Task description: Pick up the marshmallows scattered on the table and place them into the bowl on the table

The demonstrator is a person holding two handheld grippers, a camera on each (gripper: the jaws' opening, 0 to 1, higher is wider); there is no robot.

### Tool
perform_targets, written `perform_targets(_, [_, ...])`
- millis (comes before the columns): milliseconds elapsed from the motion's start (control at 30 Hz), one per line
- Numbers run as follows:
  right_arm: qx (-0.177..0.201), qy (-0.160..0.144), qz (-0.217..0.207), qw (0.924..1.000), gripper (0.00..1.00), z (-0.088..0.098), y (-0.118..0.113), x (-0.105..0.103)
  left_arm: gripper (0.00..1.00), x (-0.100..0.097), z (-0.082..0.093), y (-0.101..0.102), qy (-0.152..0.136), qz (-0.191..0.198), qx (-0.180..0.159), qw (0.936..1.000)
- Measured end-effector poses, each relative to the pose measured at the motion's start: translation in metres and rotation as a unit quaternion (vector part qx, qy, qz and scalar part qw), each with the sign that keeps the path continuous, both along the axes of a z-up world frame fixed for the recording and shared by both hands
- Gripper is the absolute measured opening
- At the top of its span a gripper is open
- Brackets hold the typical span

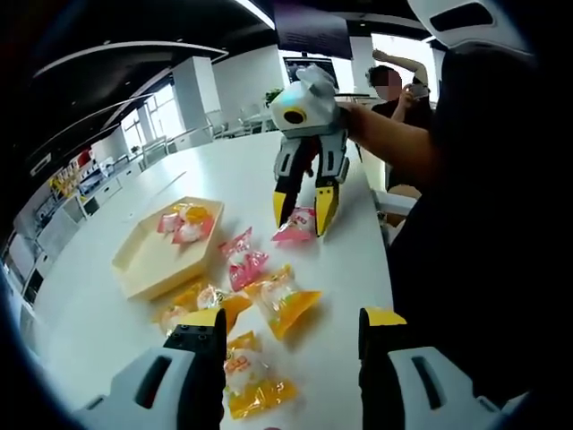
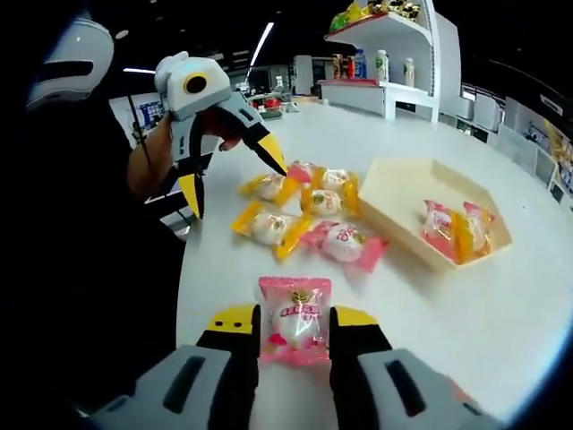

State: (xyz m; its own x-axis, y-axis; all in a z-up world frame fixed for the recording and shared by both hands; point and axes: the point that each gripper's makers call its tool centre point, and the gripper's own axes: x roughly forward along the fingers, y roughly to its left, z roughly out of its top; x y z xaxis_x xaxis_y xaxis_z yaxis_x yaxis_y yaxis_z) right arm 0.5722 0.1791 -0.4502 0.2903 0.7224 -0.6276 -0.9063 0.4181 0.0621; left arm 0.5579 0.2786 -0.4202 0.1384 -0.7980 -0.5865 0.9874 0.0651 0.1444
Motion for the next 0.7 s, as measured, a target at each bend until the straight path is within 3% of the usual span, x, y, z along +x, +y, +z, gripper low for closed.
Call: perform_targets(700, [0.000,0.000,0.001,1.0000,0.24,-0.0042,-0.0003,0.0010,0.59,0.0003,-0.0038,0.0018,0.000,-0.001,0.007,1.0000])
